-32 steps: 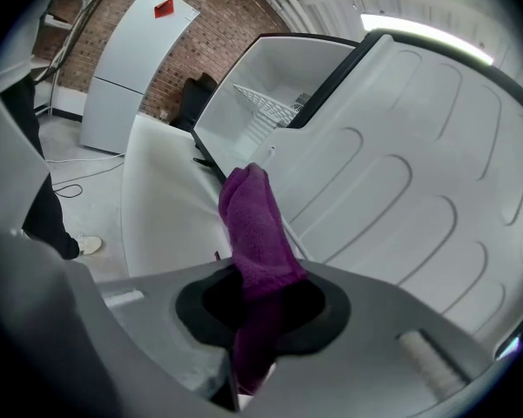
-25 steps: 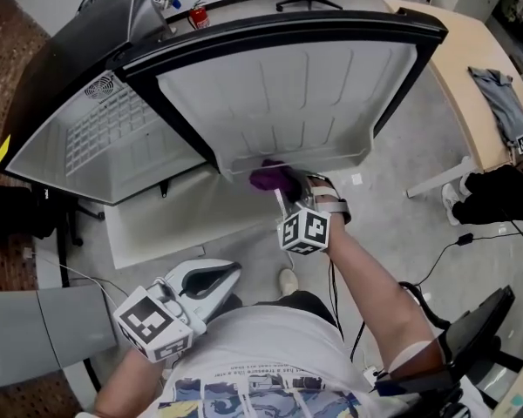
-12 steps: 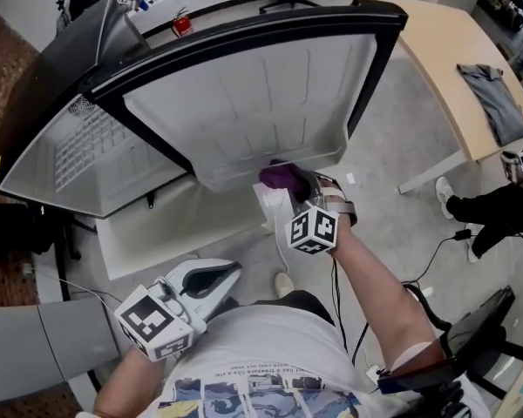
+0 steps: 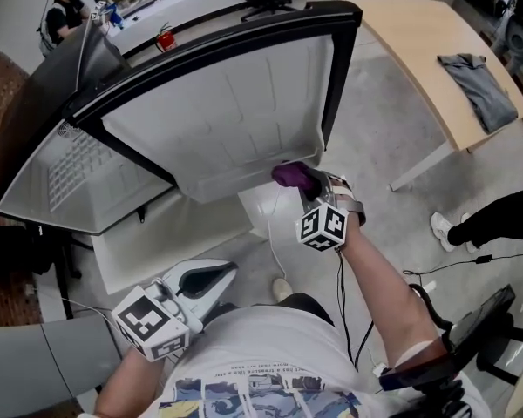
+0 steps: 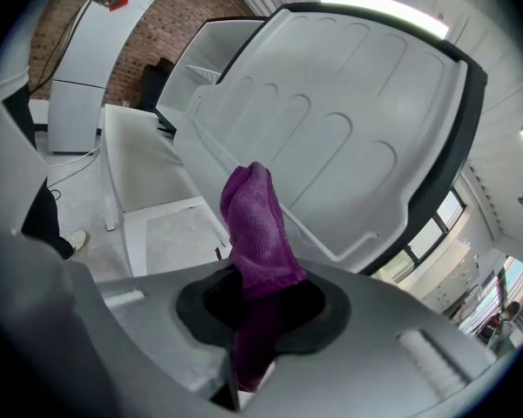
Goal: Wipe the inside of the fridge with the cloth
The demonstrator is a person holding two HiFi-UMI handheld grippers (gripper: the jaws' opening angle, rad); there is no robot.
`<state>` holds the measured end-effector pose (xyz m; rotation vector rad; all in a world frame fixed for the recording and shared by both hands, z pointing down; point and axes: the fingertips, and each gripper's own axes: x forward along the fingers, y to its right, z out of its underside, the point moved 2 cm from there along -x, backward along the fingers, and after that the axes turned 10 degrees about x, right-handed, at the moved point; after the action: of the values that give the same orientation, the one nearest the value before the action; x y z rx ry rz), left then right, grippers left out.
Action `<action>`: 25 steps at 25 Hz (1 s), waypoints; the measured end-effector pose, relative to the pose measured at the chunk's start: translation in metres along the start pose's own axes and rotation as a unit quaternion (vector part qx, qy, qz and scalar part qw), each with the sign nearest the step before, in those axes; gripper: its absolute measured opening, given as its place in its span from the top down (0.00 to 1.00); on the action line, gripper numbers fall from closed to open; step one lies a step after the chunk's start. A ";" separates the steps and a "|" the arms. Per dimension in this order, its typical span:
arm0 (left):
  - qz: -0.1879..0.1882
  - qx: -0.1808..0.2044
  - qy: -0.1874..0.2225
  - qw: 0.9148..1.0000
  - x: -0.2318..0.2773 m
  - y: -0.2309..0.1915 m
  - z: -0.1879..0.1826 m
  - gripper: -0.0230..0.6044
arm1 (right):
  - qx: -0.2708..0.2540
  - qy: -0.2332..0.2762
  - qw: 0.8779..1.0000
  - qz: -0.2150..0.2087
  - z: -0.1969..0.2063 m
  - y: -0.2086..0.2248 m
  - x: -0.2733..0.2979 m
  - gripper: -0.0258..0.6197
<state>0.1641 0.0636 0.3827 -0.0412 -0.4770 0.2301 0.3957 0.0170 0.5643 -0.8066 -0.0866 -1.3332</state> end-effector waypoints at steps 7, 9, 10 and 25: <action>0.018 0.007 0.000 1.000 0.009 0.005 -0.006 0.95 | 0.008 -0.026 0.999 0.021 0.025 0.025 -0.013 0.88; 0.020 0.007 0.000 1.000 0.009 0.006 -0.006 0.95 | 0.009 -0.032 0.999 0.023 0.030 0.029 -0.016 0.88; 0.020 0.006 0.000 1.000 0.009 0.007 -0.005 0.95 | 0.010 -0.036 0.999 0.025 0.033 0.031 -0.018 0.88; -0.021 -0.055 -0.023 0.998 -0.016 0.013 0.030 0.95 | 0.279 -0.074 0.957 0.020 0.068 0.037 -0.068 0.88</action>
<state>0.1333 0.0725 0.4009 -0.1327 -0.5363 0.1646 0.4358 0.1123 0.5629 -0.4194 -0.5386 -1.1262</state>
